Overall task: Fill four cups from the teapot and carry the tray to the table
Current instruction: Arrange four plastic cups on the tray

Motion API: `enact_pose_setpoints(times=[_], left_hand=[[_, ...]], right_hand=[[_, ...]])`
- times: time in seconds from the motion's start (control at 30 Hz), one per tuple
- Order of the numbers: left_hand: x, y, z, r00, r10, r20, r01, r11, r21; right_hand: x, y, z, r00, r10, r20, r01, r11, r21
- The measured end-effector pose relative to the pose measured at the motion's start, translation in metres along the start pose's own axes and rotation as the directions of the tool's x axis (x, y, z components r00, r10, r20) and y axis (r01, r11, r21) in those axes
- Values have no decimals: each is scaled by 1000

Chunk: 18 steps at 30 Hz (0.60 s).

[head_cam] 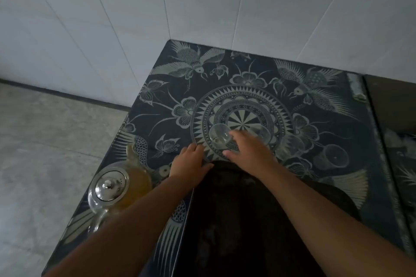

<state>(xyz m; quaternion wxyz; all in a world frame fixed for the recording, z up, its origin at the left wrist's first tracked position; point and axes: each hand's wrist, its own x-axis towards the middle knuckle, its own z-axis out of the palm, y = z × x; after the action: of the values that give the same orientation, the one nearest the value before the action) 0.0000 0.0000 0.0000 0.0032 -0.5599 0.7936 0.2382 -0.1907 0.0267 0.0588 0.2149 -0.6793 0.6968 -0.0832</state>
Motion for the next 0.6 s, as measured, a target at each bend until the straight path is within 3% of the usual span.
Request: enact_pose_setpoints(times=[0.17, 0.3, 0.6], left_hand=[[5, -15, 12, 998, -53, 45, 49, 996, 73], [13, -18, 20, 995, -2, 103, -17, 982, 185], [20, -21, 26, 984, -61, 166, 41, 991, 127]], right_hand=[[29, -3, 6, 999, -33, -6, 33, 998, -58], [44, -6, 13, 999, -47, 17, 48, 994, -102], [59, -4, 25, 995, -49, 82, 56, 994, -92]])
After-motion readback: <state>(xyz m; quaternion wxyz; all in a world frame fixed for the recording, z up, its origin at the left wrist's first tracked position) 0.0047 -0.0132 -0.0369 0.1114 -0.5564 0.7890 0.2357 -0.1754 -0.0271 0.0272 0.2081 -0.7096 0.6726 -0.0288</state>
